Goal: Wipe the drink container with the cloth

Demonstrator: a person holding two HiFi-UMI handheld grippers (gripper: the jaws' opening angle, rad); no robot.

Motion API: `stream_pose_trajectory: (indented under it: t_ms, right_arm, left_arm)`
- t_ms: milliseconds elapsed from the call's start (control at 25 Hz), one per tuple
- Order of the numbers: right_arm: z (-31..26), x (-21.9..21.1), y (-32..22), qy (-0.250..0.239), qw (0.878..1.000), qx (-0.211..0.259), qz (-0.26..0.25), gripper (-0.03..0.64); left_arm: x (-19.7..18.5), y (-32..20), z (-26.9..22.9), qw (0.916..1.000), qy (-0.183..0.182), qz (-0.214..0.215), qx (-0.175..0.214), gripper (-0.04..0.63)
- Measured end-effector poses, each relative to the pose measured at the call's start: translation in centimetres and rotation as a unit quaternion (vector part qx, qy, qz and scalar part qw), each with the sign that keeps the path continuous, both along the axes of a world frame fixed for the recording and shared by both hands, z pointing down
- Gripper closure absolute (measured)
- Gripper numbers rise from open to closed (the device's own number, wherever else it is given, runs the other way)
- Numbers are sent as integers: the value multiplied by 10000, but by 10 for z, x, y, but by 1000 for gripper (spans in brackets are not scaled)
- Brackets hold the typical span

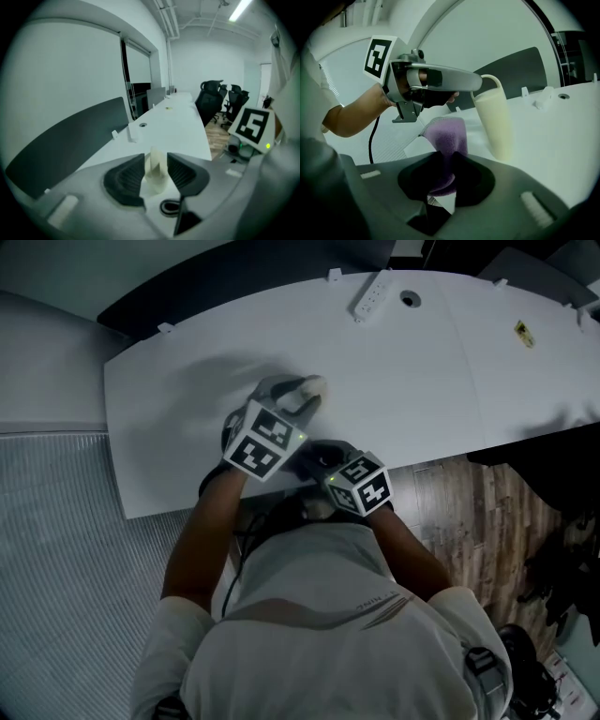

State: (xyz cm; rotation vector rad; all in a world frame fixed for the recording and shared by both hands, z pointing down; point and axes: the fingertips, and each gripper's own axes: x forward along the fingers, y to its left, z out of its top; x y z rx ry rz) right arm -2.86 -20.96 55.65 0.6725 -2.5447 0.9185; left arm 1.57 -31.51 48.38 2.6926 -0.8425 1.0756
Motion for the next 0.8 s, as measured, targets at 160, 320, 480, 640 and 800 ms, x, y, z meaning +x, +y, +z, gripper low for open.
stream_pose_trajectory:
  t_ms: [160,320,480,640,800]
  right_arm:
    - [-2,-3,-11,-160,9998,-28,-82,535]
    - [-4,-6,-25,-187,9998,79,-57,534]
    - [-10,-8,-40,-353,9992,97,159,535]
    - [-11,-1,-55,-536,9969,31,570,535]
    - [-2,4,-69,-734,9914,-271,1047,535]
  left_arm:
    - [2,-2,6,9999,8,21,-171,478]
    - [1,-5,9,9998,-171,97,-37,526]
    - [-1,-5,10,9998,-87,84,-141,526]
    - [0,-5,13,9997,-182,135,0,525]
    - [-1,-5,18,9998,-165,90,-37,524]
